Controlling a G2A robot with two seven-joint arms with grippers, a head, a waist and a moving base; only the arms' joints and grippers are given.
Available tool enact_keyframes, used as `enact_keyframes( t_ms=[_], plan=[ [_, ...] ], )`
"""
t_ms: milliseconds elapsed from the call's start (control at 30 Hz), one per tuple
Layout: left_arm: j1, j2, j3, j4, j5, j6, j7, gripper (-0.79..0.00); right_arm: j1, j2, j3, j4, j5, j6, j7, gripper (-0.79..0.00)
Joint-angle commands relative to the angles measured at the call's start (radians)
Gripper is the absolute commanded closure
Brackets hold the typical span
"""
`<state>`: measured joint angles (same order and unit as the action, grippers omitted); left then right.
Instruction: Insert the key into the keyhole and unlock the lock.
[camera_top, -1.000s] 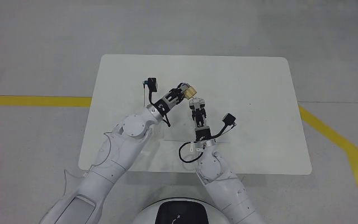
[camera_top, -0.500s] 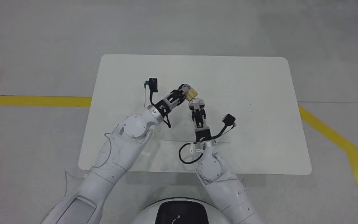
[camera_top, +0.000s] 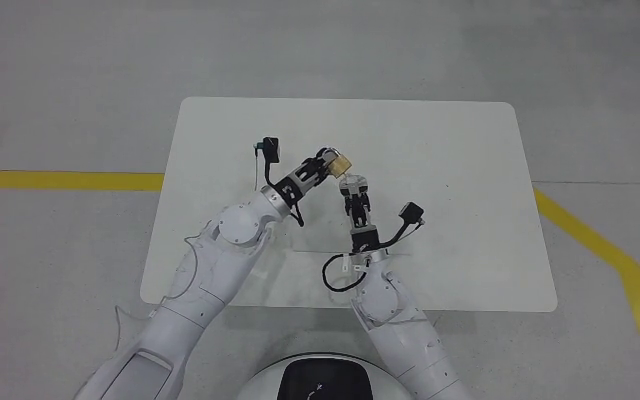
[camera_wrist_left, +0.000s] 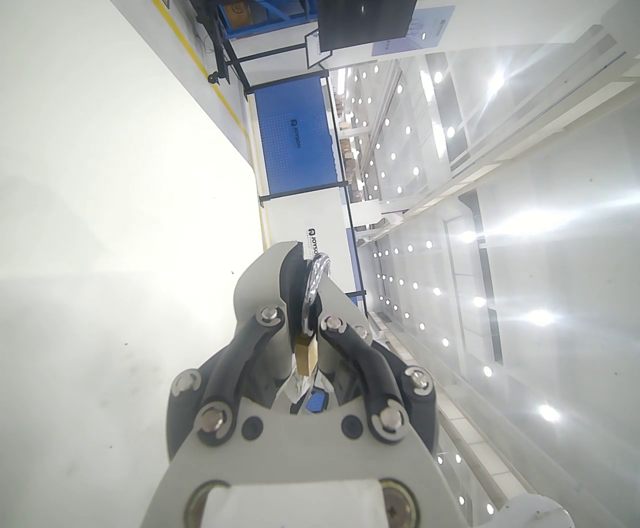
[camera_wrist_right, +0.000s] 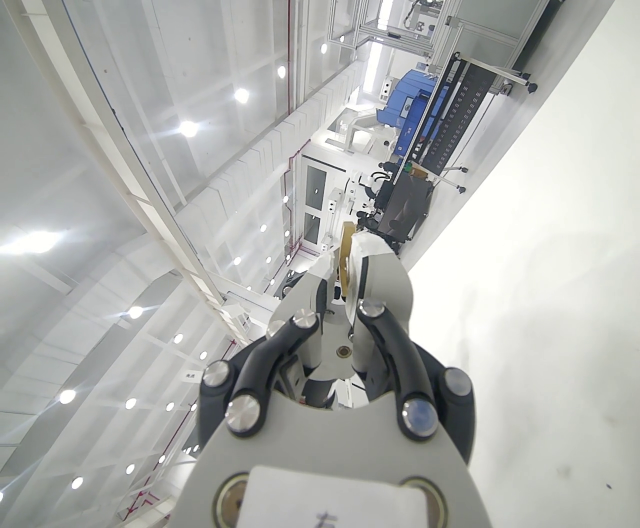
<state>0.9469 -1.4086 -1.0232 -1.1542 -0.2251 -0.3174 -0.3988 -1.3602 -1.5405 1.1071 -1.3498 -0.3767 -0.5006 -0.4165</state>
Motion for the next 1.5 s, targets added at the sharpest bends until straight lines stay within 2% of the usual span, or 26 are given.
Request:
enact_keyframes(
  t_ms=[0,467,500,567,600,633,733,933,967,1033,1333,1467],
  plan=[
    [0.000,-0.001,0.000,0.000,0.001,-0.001,-0.002,0.000,0.001,0.000,0.004,0.000,0.005,0.005,0.010,0.000],
    [-0.011,-0.011,0.013,0.015,0.040,0.004,0.001,0.000,0.004,-0.004,0.009,0.006,0.007,0.012,0.035,0.000],
    [-0.010,-0.011,0.009,0.015,0.041,0.002,0.004,0.000,0.003,-0.004,0.010,0.005,0.006,0.009,0.036,-0.037],
    [-0.006,-0.009,-0.001,0.015,0.043,-0.003,0.005,0.000,0.000,-0.004,0.013,0.002,0.009,0.000,0.038,-0.382],
    [-0.005,-0.008,-0.007,0.015,0.045,-0.003,0.004,0.000,-0.003,-0.003,0.016,0.000,0.009,-0.004,0.038,-0.708],
    [-0.003,-0.006,-0.013,0.015,0.049,-0.003,0.003,0.000,-0.005,-0.003,0.018,-0.003,0.009,-0.008,0.040,-0.785],
    [0.005,0.000,-0.039,0.006,0.059,0.003,0.009,0.000,-0.013,-0.001,0.026,-0.012,0.008,-0.019,0.048,-0.785],
    [0.030,0.013,-0.076,-0.040,0.090,0.016,-0.015,0.000,-0.038,0.009,0.066,-0.053,0.096,-0.052,0.140,-0.785],
    [0.031,0.015,-0.082,-0.044,0.095,0.028,-0.029,0.000,-0.045,0.011,0.073,-0.064,0.113,-0.055,0.155,-0.785],
    [0.023,0.021,-0.095,-0.039,0.098,0.113,-0.071,0.000,-0.045,0.011,0.073,-0.064,0.113,-0.055,0.155,-0.785],
    [0.029,0.021,-0.094,-0.042,0.103,0.113,-0.065,0.000,-0.046,0.011,0.072,-0.064,0.114,-0.051,0.158,-0.785],
    [0.062,0.023,-0.101,-0.067,0.099,0.063,-0.048,0.000,-0.058,0.012,0.071,-0.100,0.170,-0.031,0.211,-0.785]
  ],
)
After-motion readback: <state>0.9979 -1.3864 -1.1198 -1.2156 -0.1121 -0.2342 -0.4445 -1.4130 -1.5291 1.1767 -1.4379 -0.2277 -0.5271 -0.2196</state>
